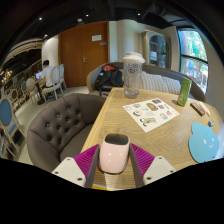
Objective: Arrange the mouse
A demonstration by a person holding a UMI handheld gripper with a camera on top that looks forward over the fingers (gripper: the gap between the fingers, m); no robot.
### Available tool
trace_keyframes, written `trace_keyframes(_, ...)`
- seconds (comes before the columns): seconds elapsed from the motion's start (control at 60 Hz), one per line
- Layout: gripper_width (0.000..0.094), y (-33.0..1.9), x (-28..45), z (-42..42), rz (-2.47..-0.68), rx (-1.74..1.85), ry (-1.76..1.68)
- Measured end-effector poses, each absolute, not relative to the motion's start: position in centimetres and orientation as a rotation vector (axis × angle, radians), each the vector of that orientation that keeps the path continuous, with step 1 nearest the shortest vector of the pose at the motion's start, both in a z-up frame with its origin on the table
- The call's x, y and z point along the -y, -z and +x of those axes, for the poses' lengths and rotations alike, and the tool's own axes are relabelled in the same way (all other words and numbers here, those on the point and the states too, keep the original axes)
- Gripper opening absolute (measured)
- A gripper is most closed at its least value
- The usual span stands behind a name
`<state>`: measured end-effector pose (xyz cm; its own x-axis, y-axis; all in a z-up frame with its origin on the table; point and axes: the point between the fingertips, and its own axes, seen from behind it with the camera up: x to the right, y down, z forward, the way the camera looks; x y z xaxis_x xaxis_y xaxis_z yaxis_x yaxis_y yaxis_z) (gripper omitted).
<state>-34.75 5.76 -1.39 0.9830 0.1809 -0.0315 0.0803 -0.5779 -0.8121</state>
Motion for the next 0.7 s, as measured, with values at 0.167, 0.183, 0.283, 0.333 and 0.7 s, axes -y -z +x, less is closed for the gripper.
trace_keyframes(0.167,0.0527,1.5,-5.5,-35.0,-2.193,0.229,-0.158)
trace_keyframes(0.183,0.0512,1.4,-5.4,-35.1,-2.195,0.232,-0.169)
trace_keyframes(0.283,0.0441,1.0,-5.1,-35.1,-2.179,0.298,-0.179)
trace_keyframes(0.333,0.0433,-1.2,-4.9,-34.8,-2.104,0.364,-0.156)
trace_keyframes(0.7,0.0428,-21.0,-4.6,-6.8,-1.769,0.122,0.099)
